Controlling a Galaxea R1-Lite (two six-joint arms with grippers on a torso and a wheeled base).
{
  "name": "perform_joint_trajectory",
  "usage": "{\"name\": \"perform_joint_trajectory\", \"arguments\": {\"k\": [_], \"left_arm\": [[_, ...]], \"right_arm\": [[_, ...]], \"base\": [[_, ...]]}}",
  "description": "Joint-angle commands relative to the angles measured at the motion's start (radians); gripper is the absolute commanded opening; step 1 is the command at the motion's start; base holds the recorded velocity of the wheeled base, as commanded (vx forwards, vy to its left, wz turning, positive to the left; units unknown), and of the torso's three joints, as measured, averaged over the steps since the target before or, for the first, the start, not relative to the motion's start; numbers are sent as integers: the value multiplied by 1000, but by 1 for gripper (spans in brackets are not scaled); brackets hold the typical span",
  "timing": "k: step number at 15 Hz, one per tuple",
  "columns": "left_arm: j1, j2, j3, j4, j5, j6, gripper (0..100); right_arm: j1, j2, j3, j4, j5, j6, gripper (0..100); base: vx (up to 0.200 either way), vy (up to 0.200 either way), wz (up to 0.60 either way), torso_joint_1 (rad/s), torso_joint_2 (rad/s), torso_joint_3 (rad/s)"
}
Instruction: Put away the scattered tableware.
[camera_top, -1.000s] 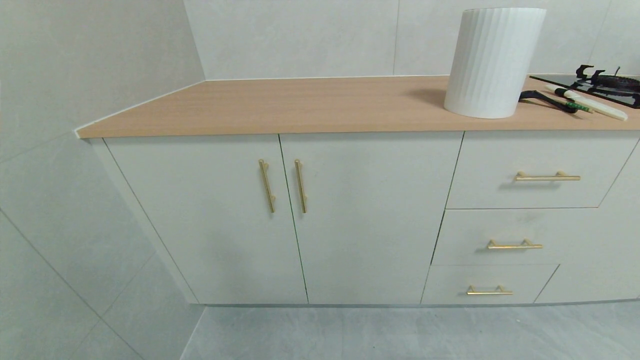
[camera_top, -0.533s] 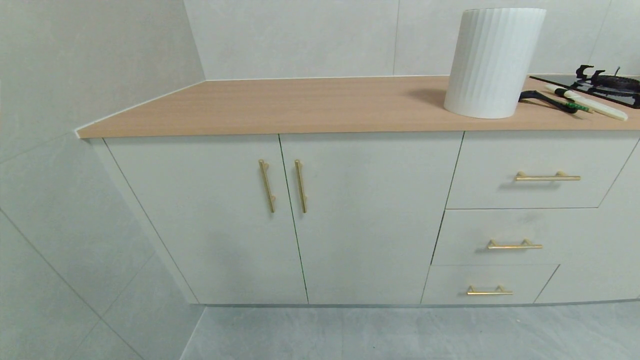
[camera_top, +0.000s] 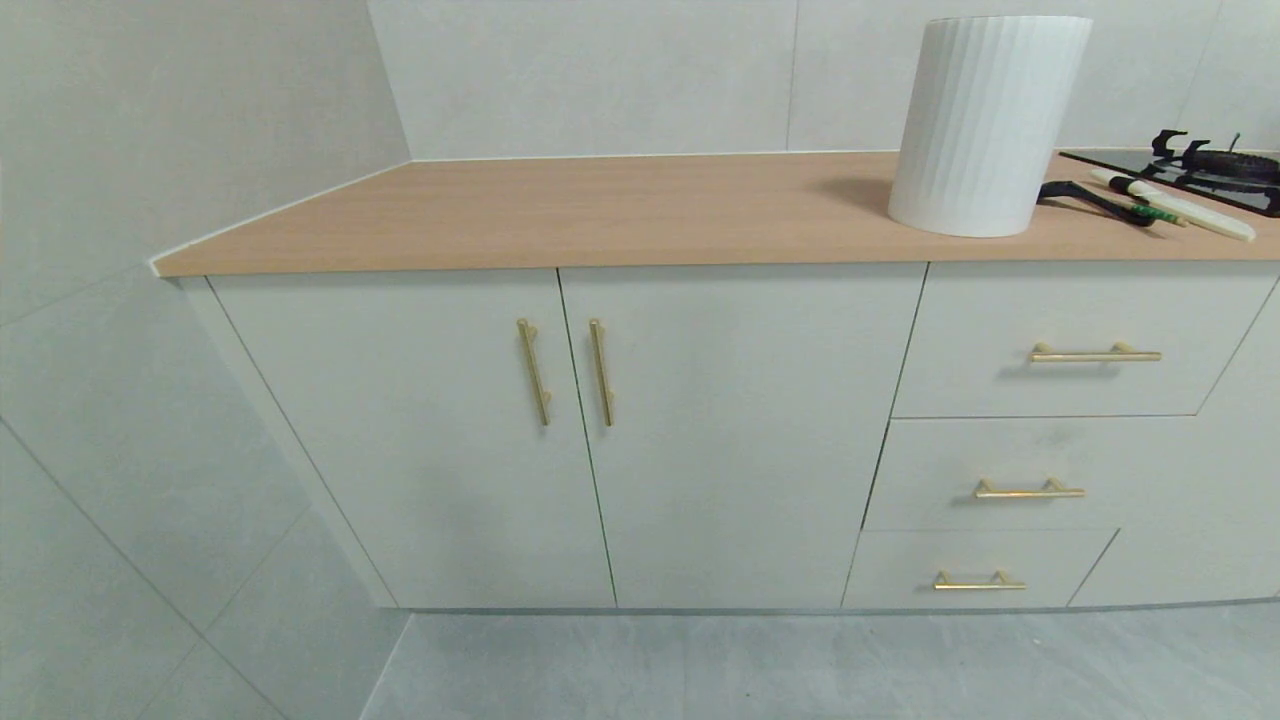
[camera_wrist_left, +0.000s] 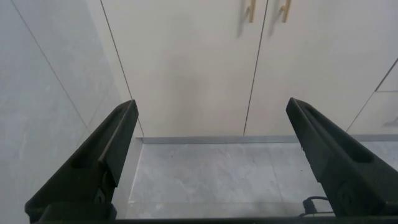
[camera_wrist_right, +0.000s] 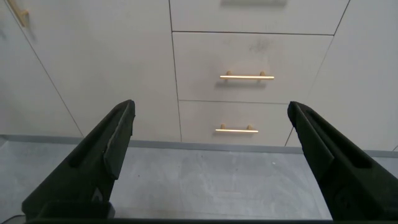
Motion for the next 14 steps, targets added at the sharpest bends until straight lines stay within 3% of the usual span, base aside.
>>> {"name": "perform_joint_trajectory", "arguments": {"k": [1,4,14], "left_arm": [[-1,1,0,0,0,1,100],[-1,1,0,0,0,-1,100],[1,1,0,0,0,-1,100]], "right_arm": [[1,2,0,0,0,0,100],[1,2,0,0,0,0,100],[1,2,0,0,0,0,100]], "base": [[0,0,0,0,0,0],[0,0,0,0,0,0],[0,-200,0,3,1,1]]}}
